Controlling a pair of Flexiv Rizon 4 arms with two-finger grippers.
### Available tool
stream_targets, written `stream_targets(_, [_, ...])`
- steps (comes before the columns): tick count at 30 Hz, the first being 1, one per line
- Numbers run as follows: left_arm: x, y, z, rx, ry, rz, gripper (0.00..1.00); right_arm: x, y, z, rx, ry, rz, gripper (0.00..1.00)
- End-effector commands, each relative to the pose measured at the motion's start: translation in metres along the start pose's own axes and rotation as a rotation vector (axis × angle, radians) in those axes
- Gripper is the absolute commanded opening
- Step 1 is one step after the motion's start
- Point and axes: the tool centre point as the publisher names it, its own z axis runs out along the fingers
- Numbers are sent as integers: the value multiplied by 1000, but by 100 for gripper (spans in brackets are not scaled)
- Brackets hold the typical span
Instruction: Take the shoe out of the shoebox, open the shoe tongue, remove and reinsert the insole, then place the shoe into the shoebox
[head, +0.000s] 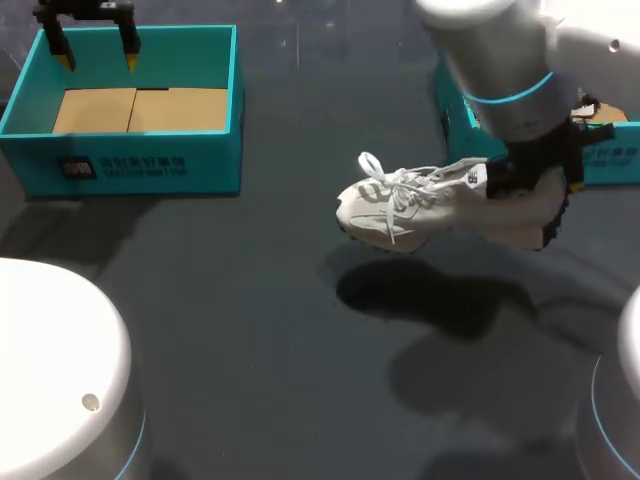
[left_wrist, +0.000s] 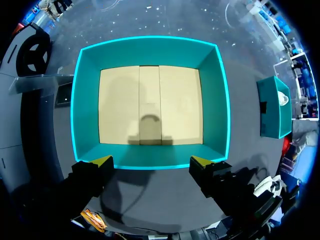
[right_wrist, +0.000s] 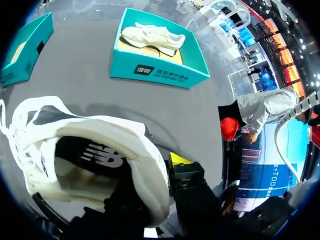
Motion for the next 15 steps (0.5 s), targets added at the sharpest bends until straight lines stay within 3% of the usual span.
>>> stream_targets(1, [0, 0, 0, -1, -1, 0, 100, 33, -18, -11, -26, -8, -14, 0])
stream_targets(10, [0, 0, 0, -1, -1, 0, 100, 79, -42, -10, -14, -25, -49, 0])
stream_targets(15, [0, 0, 0, -1, -1, 0, 100, 95, -49, -7, -2, 36, -55, 0])
